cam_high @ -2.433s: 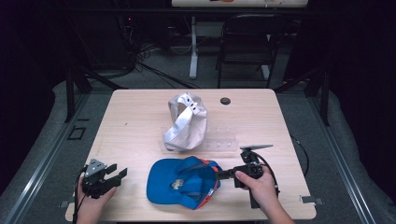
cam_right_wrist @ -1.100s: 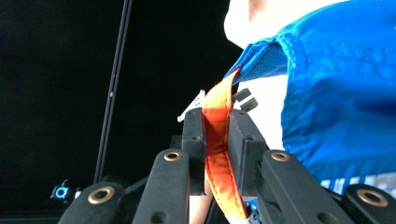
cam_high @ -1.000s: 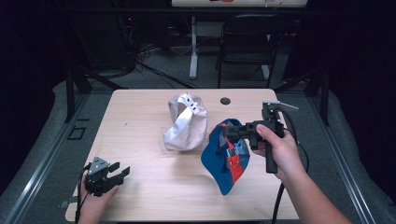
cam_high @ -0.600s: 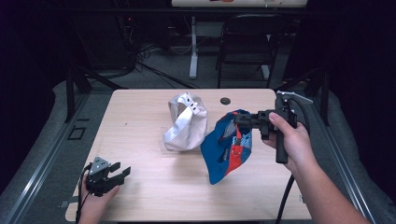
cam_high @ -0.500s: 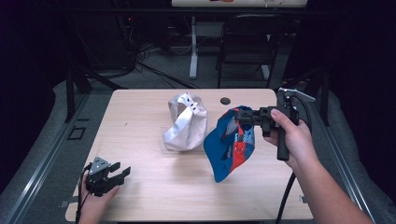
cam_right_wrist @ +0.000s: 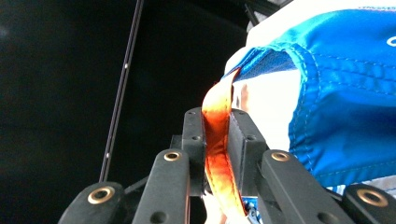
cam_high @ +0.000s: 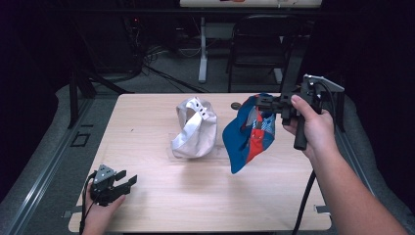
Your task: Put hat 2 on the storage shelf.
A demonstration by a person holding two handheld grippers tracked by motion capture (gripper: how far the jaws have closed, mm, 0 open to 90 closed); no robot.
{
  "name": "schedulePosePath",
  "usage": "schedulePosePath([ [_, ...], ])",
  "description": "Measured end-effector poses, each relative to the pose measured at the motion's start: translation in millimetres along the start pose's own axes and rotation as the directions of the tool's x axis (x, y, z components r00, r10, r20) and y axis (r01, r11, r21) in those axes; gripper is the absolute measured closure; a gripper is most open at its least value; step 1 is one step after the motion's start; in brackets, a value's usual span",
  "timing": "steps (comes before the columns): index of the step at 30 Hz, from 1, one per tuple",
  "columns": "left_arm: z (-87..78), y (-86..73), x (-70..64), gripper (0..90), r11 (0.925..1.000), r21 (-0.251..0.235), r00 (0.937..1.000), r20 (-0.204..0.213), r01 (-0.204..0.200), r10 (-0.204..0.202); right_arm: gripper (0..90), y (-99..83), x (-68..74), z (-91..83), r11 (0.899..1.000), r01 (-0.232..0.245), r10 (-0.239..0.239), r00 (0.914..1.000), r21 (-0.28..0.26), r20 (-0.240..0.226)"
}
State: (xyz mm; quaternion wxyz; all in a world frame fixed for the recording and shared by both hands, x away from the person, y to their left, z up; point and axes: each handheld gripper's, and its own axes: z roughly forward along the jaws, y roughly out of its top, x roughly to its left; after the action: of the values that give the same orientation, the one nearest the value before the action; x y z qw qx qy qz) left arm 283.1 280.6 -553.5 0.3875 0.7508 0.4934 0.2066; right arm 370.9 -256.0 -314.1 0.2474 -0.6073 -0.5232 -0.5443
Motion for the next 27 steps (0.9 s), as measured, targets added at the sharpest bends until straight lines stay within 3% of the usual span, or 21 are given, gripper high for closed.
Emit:
schedulePosePath([
  [13,0.7,0.0,0.4,49.5,1.0,0.005,1.0,-0.001,-0.008,0.008,78.1,29.6,5.1,19.0,0.996,-0.017,0.021,0.9988,-0.088,0.044],
  [27,-0.1,0.0,1.2,49.6,0.9999,0.001,0.9999,-0.003,-0.01,0.01,78.0,43.7,-1.2,30.4,0.995,-0.03,0.037,0.9964,-0.092,0.076],
])
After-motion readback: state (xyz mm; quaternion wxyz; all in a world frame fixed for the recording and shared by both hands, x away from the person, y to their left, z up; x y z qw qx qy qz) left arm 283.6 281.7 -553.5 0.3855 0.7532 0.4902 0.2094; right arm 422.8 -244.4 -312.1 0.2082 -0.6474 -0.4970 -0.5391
